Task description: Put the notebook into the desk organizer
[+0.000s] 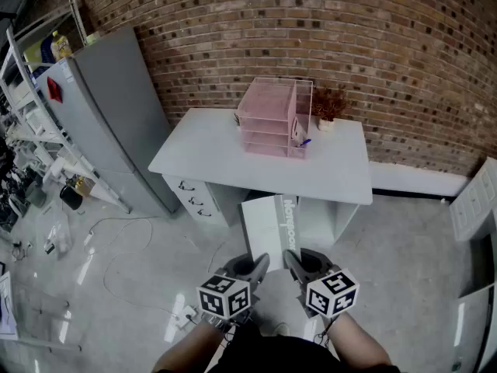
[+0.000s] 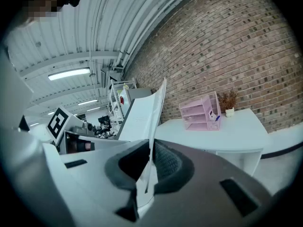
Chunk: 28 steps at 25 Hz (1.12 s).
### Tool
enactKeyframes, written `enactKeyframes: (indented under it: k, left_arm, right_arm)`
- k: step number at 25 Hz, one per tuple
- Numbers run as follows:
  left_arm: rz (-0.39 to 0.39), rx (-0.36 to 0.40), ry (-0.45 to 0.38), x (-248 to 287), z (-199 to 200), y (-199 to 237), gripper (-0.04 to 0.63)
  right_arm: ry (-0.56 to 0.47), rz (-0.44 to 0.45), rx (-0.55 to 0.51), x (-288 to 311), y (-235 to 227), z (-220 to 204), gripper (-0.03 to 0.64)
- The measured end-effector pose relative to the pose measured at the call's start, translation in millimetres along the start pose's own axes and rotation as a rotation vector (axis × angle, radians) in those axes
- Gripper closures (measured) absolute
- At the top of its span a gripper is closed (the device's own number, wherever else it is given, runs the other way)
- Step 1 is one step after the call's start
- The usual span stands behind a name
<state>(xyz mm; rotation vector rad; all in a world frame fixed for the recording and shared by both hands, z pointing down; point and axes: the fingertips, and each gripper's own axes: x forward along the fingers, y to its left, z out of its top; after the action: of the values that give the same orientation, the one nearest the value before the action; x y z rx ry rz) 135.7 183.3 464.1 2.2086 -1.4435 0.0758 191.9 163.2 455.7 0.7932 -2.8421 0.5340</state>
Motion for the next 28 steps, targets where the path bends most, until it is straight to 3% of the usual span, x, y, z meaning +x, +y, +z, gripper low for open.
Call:
enactKeyframes:
  k: [6, 15, 28]
  left_arm:
    - [0.004, -0.007, 0.005, 1, -1, 5, 0.541]
    - [-0.004, -0.036, 0.018, 1, 5, 35, 0.541]
    - [-0.069, -0.049, 0.047, 28, 39, 125, 0.541]
  right_arm:
    - [0.001, 0.002, 0.000, 5, 0, -2, 0.591]
    - [0.010, 0.027, -0.109, 32, 7, 0, 0.572]
    - [0.028, -0.052, -0.038, 127, -9, 16, 0.580]
